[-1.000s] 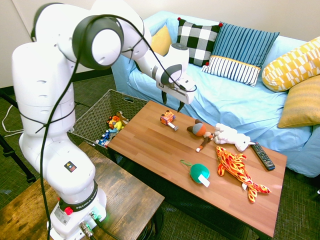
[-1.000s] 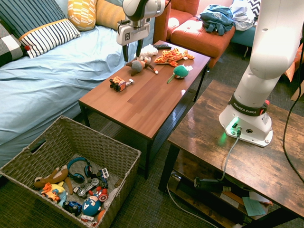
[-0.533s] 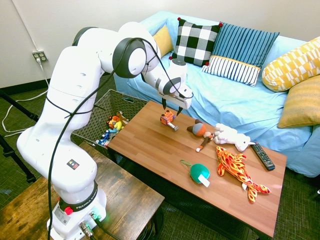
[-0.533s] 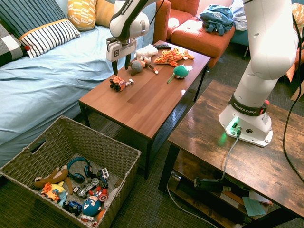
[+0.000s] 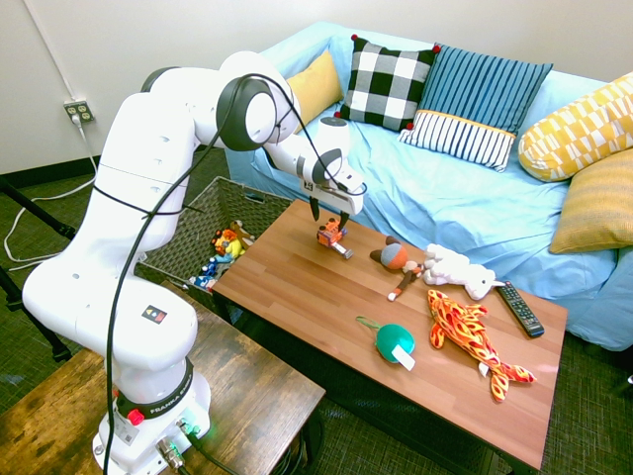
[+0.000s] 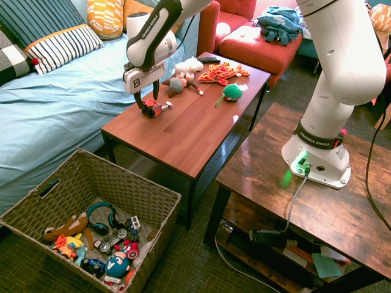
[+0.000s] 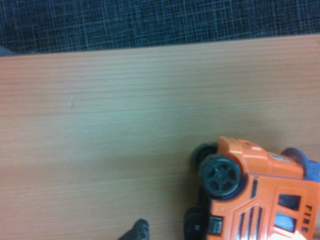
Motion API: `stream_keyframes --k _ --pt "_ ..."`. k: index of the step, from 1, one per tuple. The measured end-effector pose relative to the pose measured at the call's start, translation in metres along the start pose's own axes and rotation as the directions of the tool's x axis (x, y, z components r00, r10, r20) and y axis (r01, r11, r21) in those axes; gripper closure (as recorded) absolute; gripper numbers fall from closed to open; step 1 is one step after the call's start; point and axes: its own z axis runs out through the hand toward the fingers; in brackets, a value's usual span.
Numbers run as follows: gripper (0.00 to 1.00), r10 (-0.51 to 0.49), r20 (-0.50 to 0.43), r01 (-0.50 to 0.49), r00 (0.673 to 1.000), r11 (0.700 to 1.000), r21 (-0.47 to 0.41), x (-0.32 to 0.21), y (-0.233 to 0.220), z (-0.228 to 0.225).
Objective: Put the toy car in the basket
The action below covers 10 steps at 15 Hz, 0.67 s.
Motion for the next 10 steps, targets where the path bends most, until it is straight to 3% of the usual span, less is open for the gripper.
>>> stream_keyframes --k 4,5,10 --pt "0.00 0.009 0.026 -0.009 1.000 1.000 -0.007 0.008 0.011 0.011" --pt "1.00 0.006 0.029 -0.006 1.000 1.000 -0.007 0.010 0.012 0.019" --pt "1.00 -0.026 0.018 0.025 1.000 1.000 0.011 0.009 0.005 0.028"
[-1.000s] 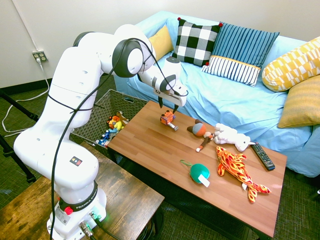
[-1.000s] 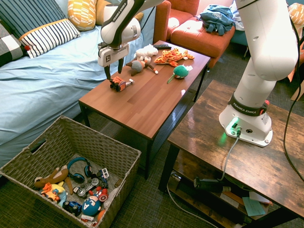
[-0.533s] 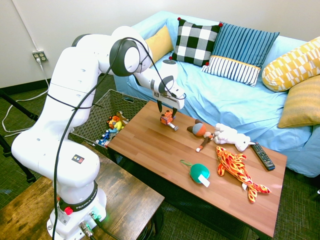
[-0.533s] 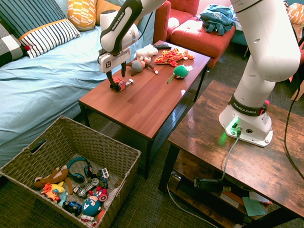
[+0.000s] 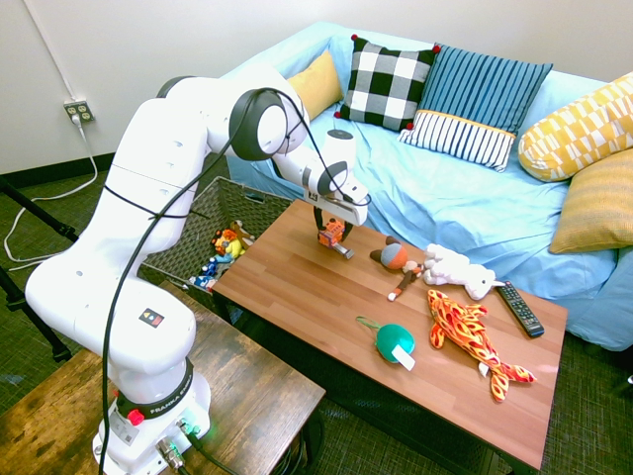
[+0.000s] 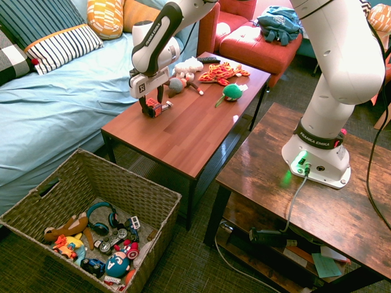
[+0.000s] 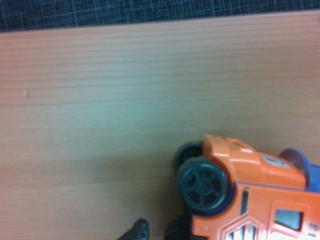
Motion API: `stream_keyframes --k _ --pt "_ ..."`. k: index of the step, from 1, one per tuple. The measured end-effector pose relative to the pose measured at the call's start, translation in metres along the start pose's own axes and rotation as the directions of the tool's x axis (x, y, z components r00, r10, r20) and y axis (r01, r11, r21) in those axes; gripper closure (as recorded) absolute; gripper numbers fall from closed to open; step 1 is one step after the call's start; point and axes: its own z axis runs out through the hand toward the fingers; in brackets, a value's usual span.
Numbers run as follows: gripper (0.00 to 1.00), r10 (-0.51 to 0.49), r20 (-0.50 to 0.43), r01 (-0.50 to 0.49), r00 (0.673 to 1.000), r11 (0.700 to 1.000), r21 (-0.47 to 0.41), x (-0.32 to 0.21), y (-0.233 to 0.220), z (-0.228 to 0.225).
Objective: Put the toy car in the basket
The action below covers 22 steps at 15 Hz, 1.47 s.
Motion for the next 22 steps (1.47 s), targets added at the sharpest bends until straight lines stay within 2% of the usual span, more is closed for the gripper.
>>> stream_keyframes --k 10,13,17,19,22 --pt "1.00 -0.041 -0.016 0.040 0.999 0.999 -0.009 -0.009 -0.013 0.000" --pt "1.00 -0.079 -0.068 0.079 0.995 0.997 -0.002 -0.026 -0.036 -0.031" --pt "1.00 -0.189 -0.128 0.187 0.974 0.982 -0.025 -0.111 -0.099 -0.108" --pt "1.00 -0.256 -0.151 0.246 0.955 0.966 -0.080 -0.179 -0.133 -0.105" --pt "1.00 -0.348 -0.151 0.325 0.925 0.933 -0.157 -0.273 -0.181 -0.060"
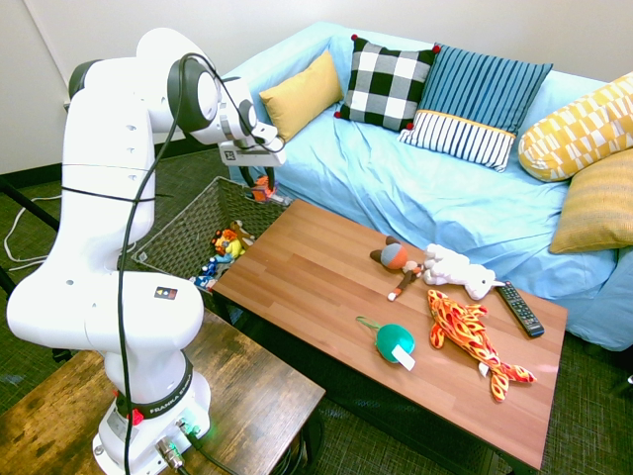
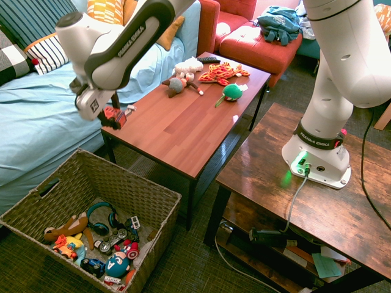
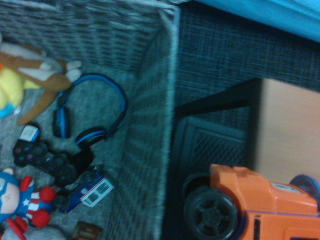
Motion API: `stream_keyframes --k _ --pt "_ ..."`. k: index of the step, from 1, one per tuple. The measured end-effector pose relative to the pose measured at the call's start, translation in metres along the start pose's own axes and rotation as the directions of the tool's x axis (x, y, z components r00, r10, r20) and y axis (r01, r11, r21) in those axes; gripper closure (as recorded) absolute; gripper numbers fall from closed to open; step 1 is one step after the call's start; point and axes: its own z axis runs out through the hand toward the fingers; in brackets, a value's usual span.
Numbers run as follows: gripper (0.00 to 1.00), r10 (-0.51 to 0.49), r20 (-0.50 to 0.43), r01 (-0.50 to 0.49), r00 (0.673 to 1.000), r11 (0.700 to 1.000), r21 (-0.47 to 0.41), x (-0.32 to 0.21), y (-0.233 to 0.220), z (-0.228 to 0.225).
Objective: Put the toy car in the basket
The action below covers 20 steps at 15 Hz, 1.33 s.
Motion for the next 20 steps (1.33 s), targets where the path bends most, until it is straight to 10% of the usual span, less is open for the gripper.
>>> stream_keyframes --k 5,6,13,20 --pt "1.00 -0.126 0.011 0.127 0.992 0.990 -0.061 -0.098 -0.095 0.037" --pt "0.00 -0.134 0.020 0.135 0.991 0.988 -0.074 -0.106 -0.103 0.048" --pt "0.00 -0.114 0.066 0.121 0.991 0.986 -0.117 -0.086 -0.123 0.084" --pt "0.00 -0.041 0.042 0.043 0.998 0.998 -0.040 0.000 -0.101 0.026"
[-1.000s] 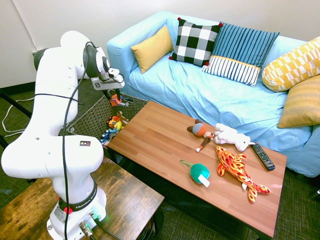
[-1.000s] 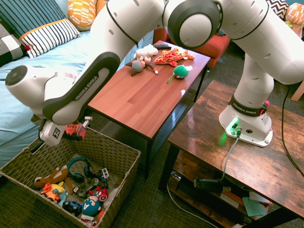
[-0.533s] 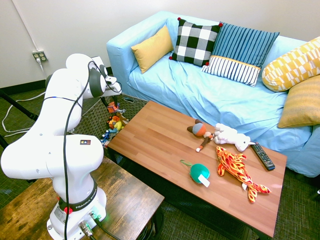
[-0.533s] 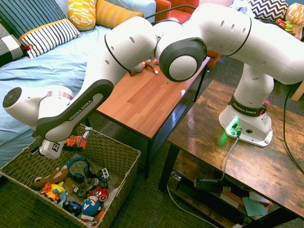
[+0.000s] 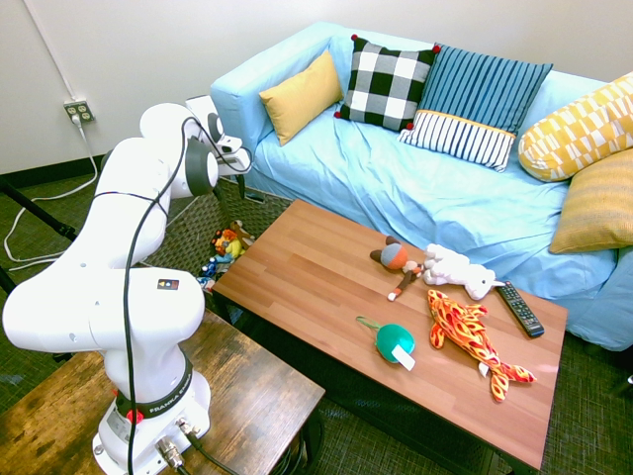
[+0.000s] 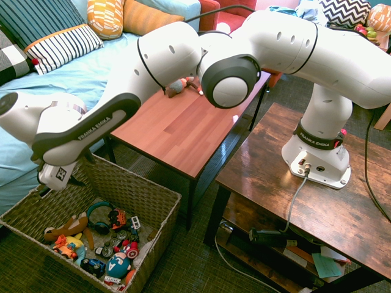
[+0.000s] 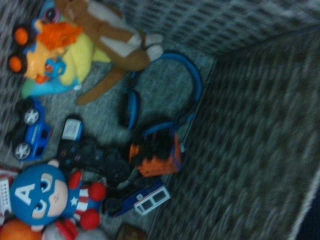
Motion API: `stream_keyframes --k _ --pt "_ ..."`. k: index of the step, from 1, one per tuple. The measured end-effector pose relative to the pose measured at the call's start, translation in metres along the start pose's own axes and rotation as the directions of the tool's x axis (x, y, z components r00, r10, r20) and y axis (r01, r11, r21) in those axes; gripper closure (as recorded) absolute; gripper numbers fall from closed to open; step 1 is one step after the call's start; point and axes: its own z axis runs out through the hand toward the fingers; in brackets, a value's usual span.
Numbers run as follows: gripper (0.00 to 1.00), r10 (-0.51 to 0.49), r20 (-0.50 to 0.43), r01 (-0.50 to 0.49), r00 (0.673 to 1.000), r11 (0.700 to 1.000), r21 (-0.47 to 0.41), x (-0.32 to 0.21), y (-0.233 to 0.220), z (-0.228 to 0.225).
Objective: Put the toy car in the basket
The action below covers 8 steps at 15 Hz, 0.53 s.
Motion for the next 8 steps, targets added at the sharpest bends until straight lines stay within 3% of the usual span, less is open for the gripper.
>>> stream_keyframes --k 4,8 --pt "0.00 0.106 0.019 -0.107 0.994 0.991 0.079 0.095 0.075 -0.060" --pt "0.00 0.110 0.015 -0.111 0.994 0.991 0.078 0.110 0.114 -0.066"
